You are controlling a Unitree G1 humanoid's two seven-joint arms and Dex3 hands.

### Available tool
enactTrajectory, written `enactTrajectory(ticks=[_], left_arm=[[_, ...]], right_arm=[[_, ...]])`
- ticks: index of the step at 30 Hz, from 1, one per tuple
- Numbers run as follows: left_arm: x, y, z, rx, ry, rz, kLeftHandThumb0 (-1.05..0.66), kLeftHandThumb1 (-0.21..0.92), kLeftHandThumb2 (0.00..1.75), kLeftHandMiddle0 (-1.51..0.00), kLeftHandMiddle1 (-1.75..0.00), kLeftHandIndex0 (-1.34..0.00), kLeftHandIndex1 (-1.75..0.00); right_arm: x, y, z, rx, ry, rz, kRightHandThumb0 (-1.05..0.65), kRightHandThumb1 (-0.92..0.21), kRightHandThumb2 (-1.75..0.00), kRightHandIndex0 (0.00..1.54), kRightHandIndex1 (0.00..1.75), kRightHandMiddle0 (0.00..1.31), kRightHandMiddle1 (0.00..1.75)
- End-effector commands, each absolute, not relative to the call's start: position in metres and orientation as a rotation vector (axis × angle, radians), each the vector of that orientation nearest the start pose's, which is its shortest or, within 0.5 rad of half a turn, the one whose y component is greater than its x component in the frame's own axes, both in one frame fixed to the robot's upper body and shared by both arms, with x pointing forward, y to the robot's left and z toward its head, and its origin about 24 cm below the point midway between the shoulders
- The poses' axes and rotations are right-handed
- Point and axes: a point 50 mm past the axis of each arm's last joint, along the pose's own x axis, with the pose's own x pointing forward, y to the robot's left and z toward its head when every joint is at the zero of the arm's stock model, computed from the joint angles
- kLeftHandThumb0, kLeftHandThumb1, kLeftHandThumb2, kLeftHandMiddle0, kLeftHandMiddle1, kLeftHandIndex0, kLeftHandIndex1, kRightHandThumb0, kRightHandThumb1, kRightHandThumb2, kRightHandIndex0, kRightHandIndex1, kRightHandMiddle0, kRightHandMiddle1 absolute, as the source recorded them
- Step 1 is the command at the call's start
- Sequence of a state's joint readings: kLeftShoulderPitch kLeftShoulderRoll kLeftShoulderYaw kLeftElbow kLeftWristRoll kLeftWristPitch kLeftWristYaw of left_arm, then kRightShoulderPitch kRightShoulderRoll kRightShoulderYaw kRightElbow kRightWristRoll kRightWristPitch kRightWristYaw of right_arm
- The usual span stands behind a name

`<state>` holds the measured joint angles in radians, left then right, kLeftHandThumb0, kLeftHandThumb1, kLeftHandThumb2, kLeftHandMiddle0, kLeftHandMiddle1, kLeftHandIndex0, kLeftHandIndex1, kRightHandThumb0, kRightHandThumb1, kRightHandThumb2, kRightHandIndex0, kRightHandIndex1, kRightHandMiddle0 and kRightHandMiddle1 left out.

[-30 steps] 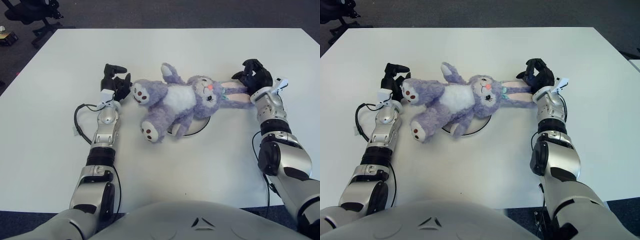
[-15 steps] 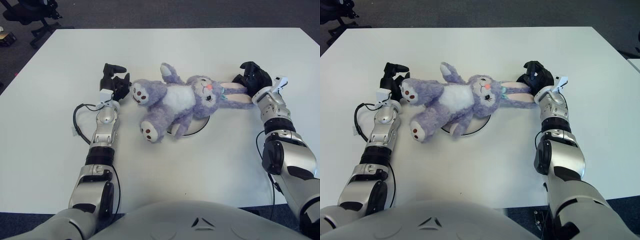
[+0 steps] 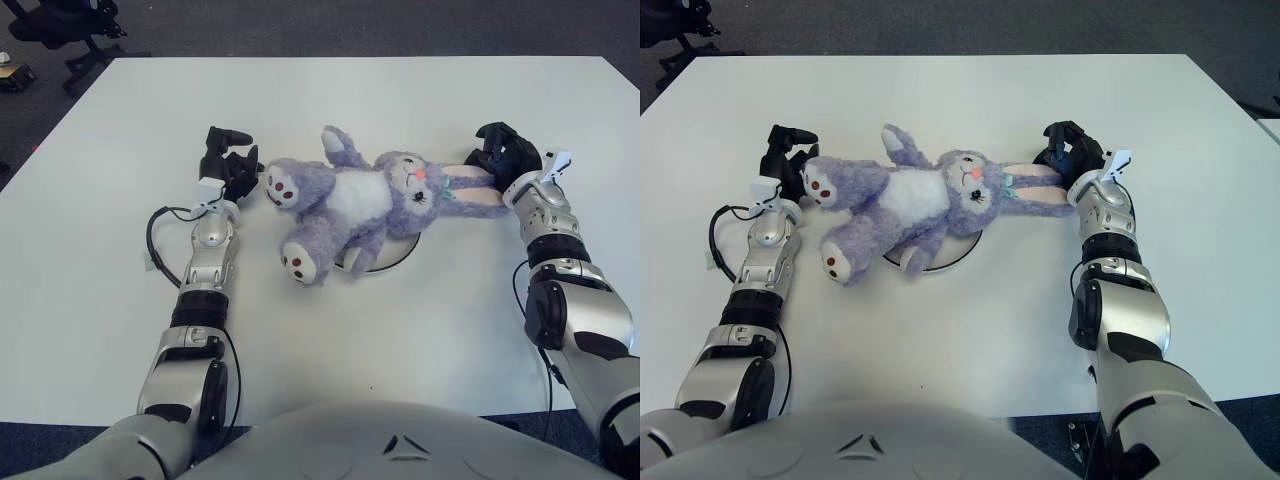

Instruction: Put the doll into the plate.

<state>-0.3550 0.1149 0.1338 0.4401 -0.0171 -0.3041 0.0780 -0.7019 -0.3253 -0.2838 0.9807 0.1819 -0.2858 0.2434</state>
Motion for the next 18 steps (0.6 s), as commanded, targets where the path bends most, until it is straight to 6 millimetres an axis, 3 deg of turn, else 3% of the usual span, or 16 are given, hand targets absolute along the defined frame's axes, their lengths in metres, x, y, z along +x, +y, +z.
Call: enactTrajectory(ticks=[1,9,18], left_arm=[[0.316,0.188,0.071,0.047,-0.228,0.128,-0.35,0.92,0.43,-0.6,-1.5,-0.29,-1.66],[0.314,0.187,0.072,0.033,-0.229,0.116,-0.35,0.92,0.44,-0.58,-1.57,-0.28,-1.66],[0.312,0.188,0.073,0.009,-0.232,0.095,-0.35,0.92,0.44,-0.55,-1.61,-0.28,-1.66]], right_arm=[[0.359,-0.245,0.084,0.005,-0.13,-0.039,-0.37,-0.74,-0.76,0.78,1.75,0.31,1.75],[0.348,-0.236,0.083,-0.03,-0.221,-0.022,-0.37,-0.76,-0.72,0.81,1.75,0.3,1.75],[0.328,-0.215,0.098,-0.078,-0.391,-0.115,-0.36,-0.81,-0.66,0.86,1.75,0.27,1.75]])
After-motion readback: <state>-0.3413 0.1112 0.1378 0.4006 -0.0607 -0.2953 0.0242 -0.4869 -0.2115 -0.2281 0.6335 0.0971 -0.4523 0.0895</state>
